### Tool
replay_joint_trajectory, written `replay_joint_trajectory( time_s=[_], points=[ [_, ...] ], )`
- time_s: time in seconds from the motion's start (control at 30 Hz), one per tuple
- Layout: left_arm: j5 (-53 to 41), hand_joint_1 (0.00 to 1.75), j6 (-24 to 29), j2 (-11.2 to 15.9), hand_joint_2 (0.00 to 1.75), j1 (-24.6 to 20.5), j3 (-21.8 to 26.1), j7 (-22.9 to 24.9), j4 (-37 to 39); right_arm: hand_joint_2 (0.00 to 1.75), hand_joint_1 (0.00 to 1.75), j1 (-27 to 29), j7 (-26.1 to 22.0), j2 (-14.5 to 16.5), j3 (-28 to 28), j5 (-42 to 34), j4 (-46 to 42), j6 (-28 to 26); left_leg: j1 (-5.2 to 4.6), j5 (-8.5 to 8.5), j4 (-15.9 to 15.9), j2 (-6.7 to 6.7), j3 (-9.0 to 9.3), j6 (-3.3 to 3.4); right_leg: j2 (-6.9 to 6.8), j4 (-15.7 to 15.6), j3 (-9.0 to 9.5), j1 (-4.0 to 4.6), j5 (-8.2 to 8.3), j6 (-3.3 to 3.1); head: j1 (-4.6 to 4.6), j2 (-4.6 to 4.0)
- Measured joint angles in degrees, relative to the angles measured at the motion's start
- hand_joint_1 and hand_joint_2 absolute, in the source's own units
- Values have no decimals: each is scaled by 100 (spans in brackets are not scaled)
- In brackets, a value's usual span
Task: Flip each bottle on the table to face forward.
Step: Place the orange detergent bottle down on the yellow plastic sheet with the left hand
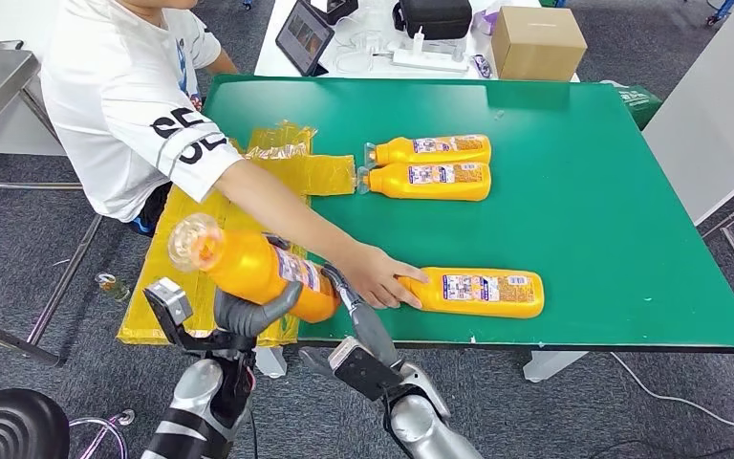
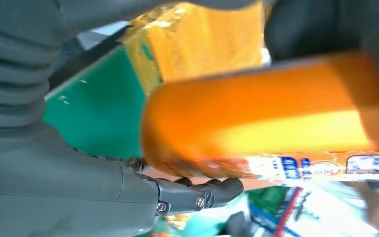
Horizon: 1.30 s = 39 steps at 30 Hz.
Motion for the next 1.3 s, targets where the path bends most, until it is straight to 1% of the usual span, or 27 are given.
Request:
replay_joint_trajectory(
  time_s=[0.17, 0.27, 0.33, 0.43, 0.5, 0.57, 0.67, 0.8, 0.97, 1.03, 1.13, 1.2, 1.3],
  points=[
    [-466, 175, 880, 94, 175, -836, 272, -78, 530, 0, 0, 12, -189, -102, -31, -50, -368, 264, 3, 8, 0, -1, -1, -7, 0, 3, -2, 2, 4, -6, -4, 0],
    [-1022, 175, 1609, 183, 175, -1375, 439, -207, 963, 0, 0, 15, -343, -164, -34, -263, -546, 541, 3, 10, 0, -1, -1, -9, 0, 4, -1, 3, 4, -6, -1, 0],
    [-1575, 175, 2124, 281, 175, -1722, 528, -212, 1298, 0, 0, 37, -392, -210, -57, -613, -736, 743, 3, 10, 0, 0, -1, -9, 0, 5, -1, 2, 4, -6, -1, 0],
    [-2655, 175, 2832, 475, 175, -2128, 592, -33, 1878, 0, 0, 98, -412, -257, -186, -1250, -1093, 911, 3, 10, 1, 0, -1, -9, 0, 5, 0, 2, 4, -6, -1, 0],
    [-3437, 175, 3303, 609, 175, -2300, 592, 146, 2291, 0, 0, 168, -421, -243, -349, -1580, -1349, 787, 2, 10, 1, 1, -1, -9, 2, 5, -1, 2, 4, -6, -1, 0],
    [-4091, 175, 3639, 738, 175, -2408, 569, 315, 2675, 0, 0, 232, -428, -183, -549, -1812, -1598, 552, 2, 9, 1, 3, -1, -9, 2, 5, -3, 2, 4, -6, -2, 0],
    [-4493, 175, 3804, 881, 175, -2473, 519, 424, 3089, 0, 0, 265, -432, -103, -799, -1972, -1857, 410, 2, 9, 0, 9, -1, -9, 2, 5, -4, 2, 4, -6, -1, 0],
    [-4541, 175, 3820, 971, 175, -2526, 487, 450, 3393, 0, 0, 304, -434, -41, -950, -1990, -2038, 375, 3, 9, 0, 11, -2, -9, 2, 5, -5, 2, 4, -7, -1, 0],
    [-4593, 175, 3827, 1023, 175, -2585, 479, 480, 3581, 0, 0, 331, -434, -14, -1027, -1989, -2145, 342, 2, 9, 1, 11, -3, -9, 2, 4, -4, 2, 4, -6, 0, 0],
    [-4866, 175, 3865, 1039, 175, -2598, 454, 645, 3637, 0, 0, 354, -434, 4, -1060, -1992, -2215, 174, 2, 9, 1, 10, -3, -9, 2, 4, -4, 2, 4, -6, 0, 0],
    [-5852, 175, 3989, 1097, 175, -2619, 307, 1196, 3761, 0, 0, 389, -434, 57, -1163, -2059, -2381, -109, 2, 9, 0, 10, -3, -9, 2, 5, -4, 2, 4, -6, 0, 0],
    [-6353, 175, 4002, 1139, 175, -2625, 203, 1457, 3862, 0, 0, 392, -434, 72, -1239, -2081, -2429, -168, 2, 9, 0, 12, -3, -9, 2, 5, -4, 2, 4, -6, 0, 0],
    [-6506, 175, 3797, 1155, 175, -2626, 160, 1498, 3997, 0, 0, 395, -434, 82, -1307, -2074, -2425, -169, 2, 9, 0, 14, -3, -9, 2, 4, -5, 2, 4, -6, -1, 0]
  ],
)
